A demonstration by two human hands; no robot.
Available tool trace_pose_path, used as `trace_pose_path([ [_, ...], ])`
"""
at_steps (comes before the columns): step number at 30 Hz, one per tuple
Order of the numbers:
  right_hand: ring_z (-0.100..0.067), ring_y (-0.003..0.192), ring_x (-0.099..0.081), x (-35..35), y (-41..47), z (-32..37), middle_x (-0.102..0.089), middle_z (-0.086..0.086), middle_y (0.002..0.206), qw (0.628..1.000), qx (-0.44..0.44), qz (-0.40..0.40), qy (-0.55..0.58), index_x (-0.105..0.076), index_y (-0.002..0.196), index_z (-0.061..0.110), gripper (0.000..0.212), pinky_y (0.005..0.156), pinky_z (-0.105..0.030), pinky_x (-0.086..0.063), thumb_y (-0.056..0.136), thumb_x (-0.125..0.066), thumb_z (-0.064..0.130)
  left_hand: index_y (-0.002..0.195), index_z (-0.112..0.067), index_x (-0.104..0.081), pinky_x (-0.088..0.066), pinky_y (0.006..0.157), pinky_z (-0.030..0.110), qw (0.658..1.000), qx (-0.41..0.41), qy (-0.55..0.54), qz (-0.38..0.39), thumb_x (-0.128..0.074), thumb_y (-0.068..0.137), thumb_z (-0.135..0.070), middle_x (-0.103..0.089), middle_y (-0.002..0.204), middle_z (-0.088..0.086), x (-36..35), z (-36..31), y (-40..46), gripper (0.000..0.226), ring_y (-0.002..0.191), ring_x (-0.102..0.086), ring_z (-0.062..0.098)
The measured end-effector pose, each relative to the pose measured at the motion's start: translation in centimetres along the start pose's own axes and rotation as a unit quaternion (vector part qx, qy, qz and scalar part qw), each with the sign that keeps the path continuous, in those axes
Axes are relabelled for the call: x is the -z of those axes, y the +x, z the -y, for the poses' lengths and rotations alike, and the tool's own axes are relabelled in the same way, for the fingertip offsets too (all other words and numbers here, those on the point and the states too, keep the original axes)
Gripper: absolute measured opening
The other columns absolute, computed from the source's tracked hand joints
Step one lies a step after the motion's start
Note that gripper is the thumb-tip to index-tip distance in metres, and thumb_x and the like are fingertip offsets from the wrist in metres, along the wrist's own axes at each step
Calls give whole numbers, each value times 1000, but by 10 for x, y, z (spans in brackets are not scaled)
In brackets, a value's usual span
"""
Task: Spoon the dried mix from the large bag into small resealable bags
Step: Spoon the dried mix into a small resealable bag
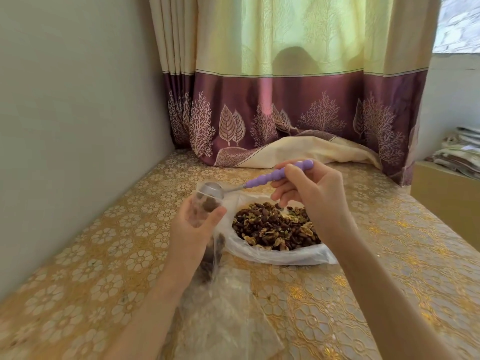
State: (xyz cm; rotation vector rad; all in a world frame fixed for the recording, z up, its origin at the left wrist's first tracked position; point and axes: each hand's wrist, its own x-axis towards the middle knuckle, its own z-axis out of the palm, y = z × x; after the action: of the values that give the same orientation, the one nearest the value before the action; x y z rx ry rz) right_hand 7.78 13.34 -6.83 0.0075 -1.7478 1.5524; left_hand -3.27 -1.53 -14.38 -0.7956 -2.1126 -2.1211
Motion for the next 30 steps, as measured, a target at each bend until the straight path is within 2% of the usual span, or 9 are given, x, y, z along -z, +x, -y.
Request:
trace_pose_path([
  [5,-13,54,-63,7,3,-1,-71,-1,64,1000,7,-22,20,-62,85,2,20,50,-20,-51,93,-44,-4,97,-23,-60,-48,72,19,1000,-19,8,5,-67,67,-50,-68,88,-14,0,1,1,41,79,-64,0],
  [9,-15,53,-61,23,10,-8,-68,-2,63,993,-20,-111,47,-66,80,7,21,49,-20,-49,94,-51,8,106,-25,-57,-47,69,7,999,-28,27,14,-65,68,-55,-65,94,-23,1,5,1,50,85,-62,-8],
  [12,-12,53,-58,39,12,-23,-67,1,60,984,-33,-171,48,-65,75,10,25,50,-19,-48,96,-53,17,125,-21,-49,-46,90,21,999,-10,40,19,-61,69,-61,-63,112,-18,1,12,0,69,103,-59,-3],
  [14,-10,51,-56,50,11,-36,-64,1,58,976,-38,-215,14,-63,75,11,27,49,-19,-47,97,-52,21,132,-20,-44,-44,97,31,998,-5,52,23,-57,72,-63,-59,122,-11,0,15,-1,76,110,-57,3],
  [17,-8,50,-55,63,8,-52,-63,2,58,962,-39,-257,-77,-61,72,15,29,48,-20,-46,98,-50,23,128,-24,-46,-46,92,29,998,-17,62,24,-55,75,-63,-62,112,-16,-2,15,-4,66,100,-59,-4],
  [20,-4,48,-53,72,8,-61,-65,11,54,953,-46,-265,-141,-58,71,18,31,43,-17,-42,100,-47,24,123,-25,-50,-47,88,26,997,-16,67,30,-54,76,-61,-63,110,-15,-4,16,-5,59,97,-61,-1],
  [23,-11,52,-55,77,7,-68,-66,12,54,948,-85,-261,-162,-56,73,18,31,46,-22,-41,101,-44,24,109,-36,-55,-46,71,11,997,-19,63,27,-53,76,-57,-65,102,-12,-5,13,-5,39,86,-60,-9],
  [27,-16,56,-57,77,8,-72,-71,1,66,947,-109,-238,-188,-56,77,16,30,58,-30,-41,101,-40,24,96,-34,-61,-42,65,13,998,-25,59,12,-54,75,-56,-68,88,-14,2,8,0,32,74,-61,-8],
  [30,-11,52,-55,76,8,-72,-69,5,62,950,-114,-219,-189,-56,77,13,30,54,-25,-39,102,-40,22,92,-33,-63,-46,63,25,996,-47,80,15,-60,75,-61,-68,85,-6,13,7,5,33,69,-62,11],
])
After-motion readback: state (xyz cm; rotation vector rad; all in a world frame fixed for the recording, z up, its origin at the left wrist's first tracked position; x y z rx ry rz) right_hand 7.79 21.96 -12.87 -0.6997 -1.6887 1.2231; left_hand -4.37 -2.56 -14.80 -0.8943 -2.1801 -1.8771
